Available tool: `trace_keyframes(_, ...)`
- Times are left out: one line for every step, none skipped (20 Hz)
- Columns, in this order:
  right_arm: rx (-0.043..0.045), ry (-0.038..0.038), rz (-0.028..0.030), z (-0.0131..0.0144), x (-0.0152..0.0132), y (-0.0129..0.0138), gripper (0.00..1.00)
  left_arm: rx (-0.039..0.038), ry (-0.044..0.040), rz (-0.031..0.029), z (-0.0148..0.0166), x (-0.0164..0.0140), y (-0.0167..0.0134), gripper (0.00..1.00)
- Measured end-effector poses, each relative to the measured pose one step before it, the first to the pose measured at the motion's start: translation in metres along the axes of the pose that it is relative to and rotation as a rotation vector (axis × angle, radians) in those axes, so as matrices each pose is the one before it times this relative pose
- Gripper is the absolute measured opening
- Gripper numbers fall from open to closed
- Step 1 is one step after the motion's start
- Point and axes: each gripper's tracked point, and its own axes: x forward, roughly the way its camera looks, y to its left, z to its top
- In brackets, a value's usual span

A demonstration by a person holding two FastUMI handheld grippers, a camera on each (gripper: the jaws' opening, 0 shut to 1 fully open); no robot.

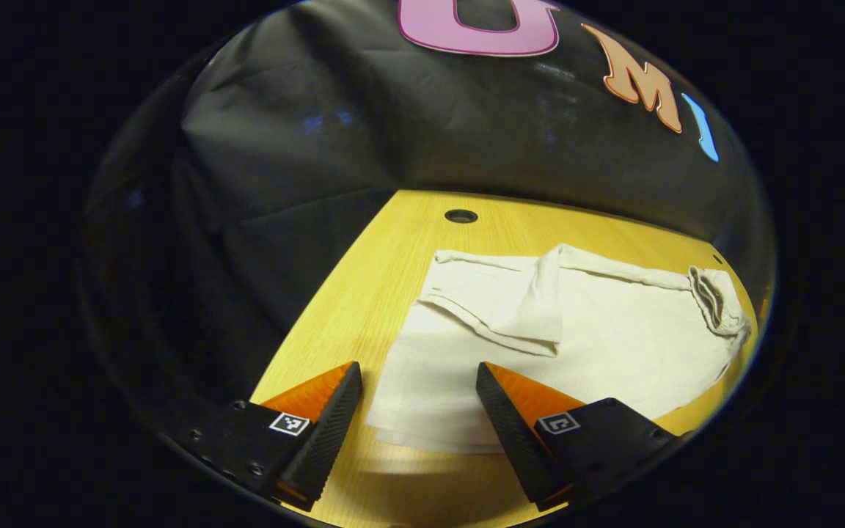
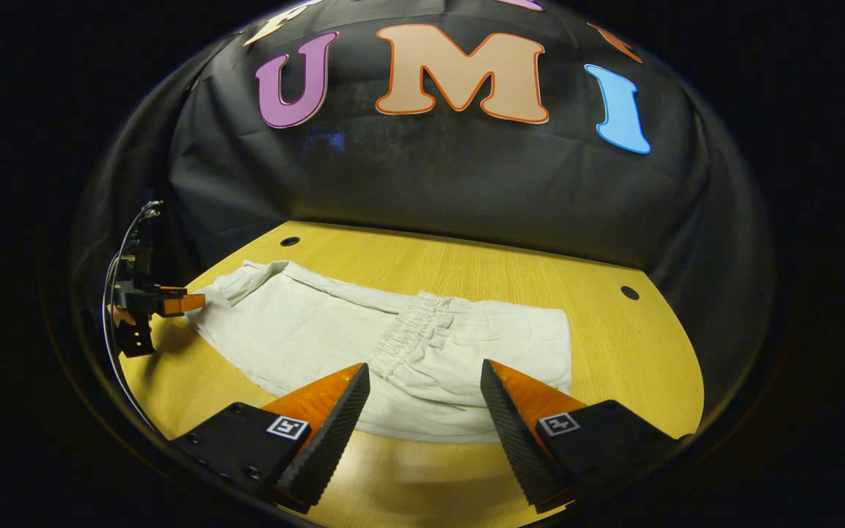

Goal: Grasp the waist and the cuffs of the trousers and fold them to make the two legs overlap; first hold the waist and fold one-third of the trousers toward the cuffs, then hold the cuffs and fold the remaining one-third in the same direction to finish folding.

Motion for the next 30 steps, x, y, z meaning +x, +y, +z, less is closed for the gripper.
trace_keyframes(-0.00249,0.00332,-0.00009,-0.00112,-0.00039,-0.00036,0.98,-0.00234,-0.0267,-0.00024,0.00655,-0.00207,0.00226,0.95)
trace_keyframes(-0.00453,0.00312,-0.00072,-0.00169,-0.00072,-0.00084,0.98,-0.00429,0.00251,0.00194,-0.00127,0.0031,-0.00213,0.96)
trace_keyframes(-0.00482,0.00177,-0.00015,-0.00113,-0.00037,-0.00132,0.98,0.00134,0.0098,-0.00255,-0.00204,-0.00068,-0.00039,0.95)
trace_keyframes(-0.00367,0.0026,0.00088,-0.00191,-0.0015,-0.00051,0.98,-0.00653,-0.0063,-0.0062,0.00385,-0.00295,0.0024,0.91)
trace_keyframes(-0.00149,0.00185,-0.00043,-0.0006,-0.00135,-0.00134,0.98,-0.0048,0.00614,0.00124,0.00217,-0.00088,0.00251,0.82)
trace_keyframes(0.00155,-0.00188,-0.00003,-0.00024,-0.0017,-0.00137,0.98,-0.00276,0.00178,-0.00282,0.0003,-0.00208,0.00115,0.72)
trace_keyframes(0.00421,-0.0025,-0.00126,0.00083,-0.00198,-0.00276,0.98,-0.00968,-0.00362,-0.01722,0.00445,-0.00181,-0.00058,0.66)
trace_keyframes(0.00468,-0.00496,-0.00089,0.00046,-0.00244,-0.0038,0.97,-0.0175,-0.00406,-0.01986,0.00038,-0.00565,-0.00368,0.48)
trace_keyframes(0.00477,-0.0059,-0.00195,0.00211,-0.00306,-0.00484,0.97,-0.01901,-0.00984,0.01603,0.0035,-0.00361,-0.00084,0.3)
trace_keyframes(0.00347,-0.00501,-0.00235,0.00053,-0.00278,-0.00386,0.97,-0.00471,-0.00066,0.00348,-0.0025,0.00484,-0.01091,0.12)
trace_keyframes(0.00223,-0.00408,-0.00265,0.00122,-0.00355,-0.00526,0.97,-0.00243,-0.0017,0.00263,-0.00143,0.00466,-0.00561,0.05)
trace_keyframes(-0.00137,-0.00426,-0.00411,0.00106,-0.00373,-0.00592,0.97,-0.00396,0.00258,0.00034,-0.00114,0.00576,-0.00883,0.0)
trace_keyframes(-0.00361,-0.00412,-0.00399,0.00057,-0.00351,-0.00657,0.97,-0.00664,0.00358,-0.00021,-0.00028,-0.00245,-0.0052,0.0)
trace_keyframes(-0.00358,-0.00557,-0.00501,0.00061,-0.00431,-0.00749,0.97,-0.01173,-0.00157,-0.00742,0.00348,-0.00499,-0.00739,0.0)
trace_keyframes(-0.00036,-0.00589,-0.00614,0.00108,-0.00381,-0.00793,0.97,-0.0088,-0.02009,-0.00983,0.00825,-0.00322,-0.00759,0.0)
trace_keyframes(0.00596,-0.00503,-0.00248,-0.00058,-0.00363,-0.00689,0.97,-0.00054,-0.02521,-0.00648,0.00971,-0.00484,-0.00763,0.0)
trace_keyframes(0.00814,-0.00519,-0.00093,0.00083,-0.00368,-0.0062,0.97,0.00588,-0.02371,-0.0087,0.01025,-0.00339,-0.01064,0.0)
trace_keyframes(0.00776,-0.00432,-0.00019,-0.0001,-0.00304,-0.00624,0.97,0.01263,-0.02064,-0.00926,0.00857,-0.00556,-0.01176,0.0)
trace_keyframes(0.00581,-0.00411,0.0006,0.00007,-0.00231,-0.0056,0.97,0.01302,-0.01941,-0.01165,0.01151,-0.00558,-0.01023,0.0)
trace_keyframes(0.00489,-0.00594,0.00101,-0.00013,-0.00285,-0.00508,0.97,0.01412,-0.01592,-0.01226,0.01103,-0.00591,-0.0124,0.0)
trace_keyframes(0.00515,-0.00444,0.00262,0.00038,-0.00243,-0.00515,0.97,0.00908,-0.01327,-0.01291,0.01029,-0.00387,-0.01215,0.0)
trace_keyframes(0.00539,-0.00572,0.00361,-0.00087,-0.00274,-0.00419,0.97,0.00475,-0.01243,-0.01342,0.00884,-0.00238,-0.01336,0.0)
trace_keyframes(0.00428,-0.00514,0.00262,0.00033,-0.00363,-0.00506,0.97,0.00269,-0.01537,-0.01631,0.00985,-0.00411,-0.01325,0.0)
trace_keyframes(0.00488,-0.00491,0.00148,-0.00096,-0.00346,-0.00437,0.97,0.00388,-0.01564,-0.01459,0.0085,-0.00144,-0.01399,0.0)
trace_keyframes(0.00718,-0.00378,0.0021,-0.00031,-0.0037,-0.00605,0.97,0.00622,-0.00907,-0.01295,0.00756,-0.00199,-0.01377,0.0)
trace_keyframes(0.00943,-0.00215,0.00177,-0.00212,-0.00296,-0.00565,0.97,0.00789,-0.01154,-0.01197,0.00545,-0.00145,-0.01358,0.0)
trace_keyframes(0.01042,0.00039,-0.0012,-0.00194,-0.00364,-0.00603,0.97,0.00505,-0.01021,-0.01321,0.00599,-0.00016,-0.01337,0.0)
trace_keyframes(0.01167,-0.00276,-0.00281,-0.00179,-0.00361,-0.00616,0.97,0.00172,-0.00814,-0.01416,0.00765,0.00131,-0.01467,0.0)
trace_keyframes(0.0106,-0.00323,-0.00321,-0.00058,-0.0037,-0.00691,0.97,-0.00002,-0.00525,-0.0201,0.00536,-0.00055,-0.01542,0.0)
trace_keyframes(0.0079,-0.00166,-0.00362,-0.00226,-0.00335,-0.00737,0.97,0.00169,-0.00892,-0.01725,0.0041,0.00047,-0.01496,0.0)
